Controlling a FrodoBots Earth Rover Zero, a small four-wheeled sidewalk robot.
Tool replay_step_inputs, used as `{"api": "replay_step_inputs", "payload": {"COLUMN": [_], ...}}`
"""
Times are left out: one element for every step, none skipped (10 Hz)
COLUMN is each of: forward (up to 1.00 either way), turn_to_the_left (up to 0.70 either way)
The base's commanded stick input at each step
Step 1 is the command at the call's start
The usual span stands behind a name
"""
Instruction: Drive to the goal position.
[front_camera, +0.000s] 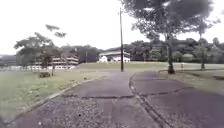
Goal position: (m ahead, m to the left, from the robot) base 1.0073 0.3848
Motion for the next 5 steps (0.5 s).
{"api": "replay_step_inputs", "payload": {"forward": [0.70, 0.70, 0.70, 0.70, 0.70], "turn_to_the_left": [0.00, 0.00, 0.00, 0.00, 0.00]}}
